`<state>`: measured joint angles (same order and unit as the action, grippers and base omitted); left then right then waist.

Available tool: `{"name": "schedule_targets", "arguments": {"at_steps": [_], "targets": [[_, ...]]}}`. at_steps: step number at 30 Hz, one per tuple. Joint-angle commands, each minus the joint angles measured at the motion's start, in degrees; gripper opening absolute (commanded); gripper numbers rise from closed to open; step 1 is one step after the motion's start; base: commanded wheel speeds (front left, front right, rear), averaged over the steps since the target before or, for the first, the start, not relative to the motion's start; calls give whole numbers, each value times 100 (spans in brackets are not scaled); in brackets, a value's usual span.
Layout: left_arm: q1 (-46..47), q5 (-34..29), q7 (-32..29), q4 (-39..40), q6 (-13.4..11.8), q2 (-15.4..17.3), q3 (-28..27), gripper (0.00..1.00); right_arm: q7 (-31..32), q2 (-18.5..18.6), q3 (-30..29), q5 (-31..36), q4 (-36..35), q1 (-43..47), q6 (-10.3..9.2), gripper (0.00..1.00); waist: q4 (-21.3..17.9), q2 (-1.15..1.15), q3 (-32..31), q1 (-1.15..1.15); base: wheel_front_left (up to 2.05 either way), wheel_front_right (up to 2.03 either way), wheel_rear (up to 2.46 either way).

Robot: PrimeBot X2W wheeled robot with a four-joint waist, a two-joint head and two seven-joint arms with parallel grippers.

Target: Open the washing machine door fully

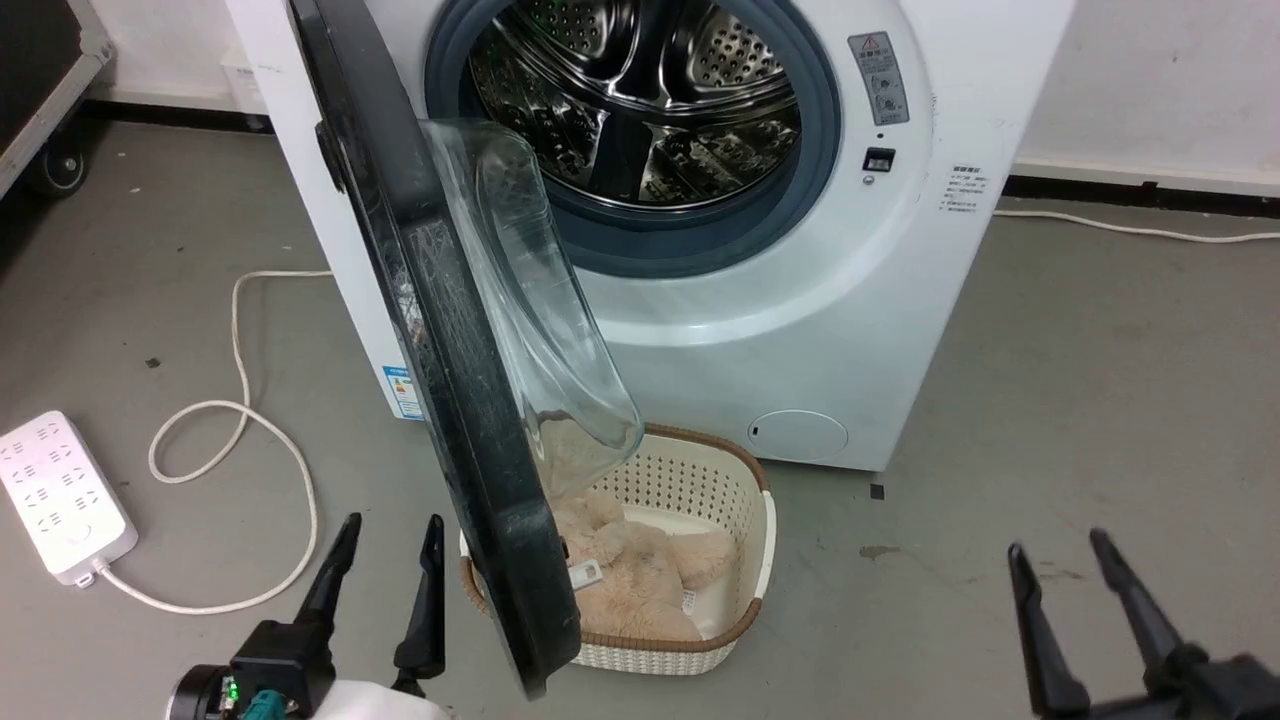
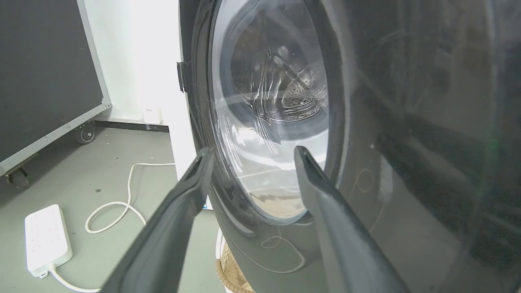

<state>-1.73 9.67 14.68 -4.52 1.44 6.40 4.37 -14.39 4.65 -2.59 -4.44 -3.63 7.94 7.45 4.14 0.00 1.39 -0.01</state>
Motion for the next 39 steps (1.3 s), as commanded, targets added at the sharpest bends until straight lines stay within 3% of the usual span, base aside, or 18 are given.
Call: {"name": "schedule_targets", "arguments": {"at_steps": [1,10,11,16,22,28,33,39], "targets": [[-61,-36,32,56,-19,11,-54,100,-41,-66,-41,103,-54,112,3,100,-13,0,-2,1,0,0,0],[-124,-165,32,137,31,-18,-70,100,-59,-175,-97,-50,-125,130,3,100,-49,0,22,1,0,0,0],[-154,-173,32,157,37,-65,-65,0,-60,-176,-60,-56,-135,88,3,100,-38,0,18,1,0,0,0],[-64,-109,32,717,76,-174,-222,0,-60,-176,-33,-41,-136,67,3,100,23,0,33,1,0,0,0],[224,198,32,1727,-44,-291,-840,0,-61,-177,-11,25,-103,55,3,100,79,0,9,1,0,0,0],[737,135,32,2850,74,-312,-1161,0,-61,-177,-21,11,-64,57,3,100,103,0,-32,1,0,0,0],[1141,-12,32,3751,142,-325,-823,0,-61,-177,-21,-10,-43,42,3,100,106,0,-39,1,0,0,0],[1056,-148,-415,3885,266,-333,169,0,-61,-177,-19,-35,37,23,3,100,85,0,-36,1,0,0,0]]}}
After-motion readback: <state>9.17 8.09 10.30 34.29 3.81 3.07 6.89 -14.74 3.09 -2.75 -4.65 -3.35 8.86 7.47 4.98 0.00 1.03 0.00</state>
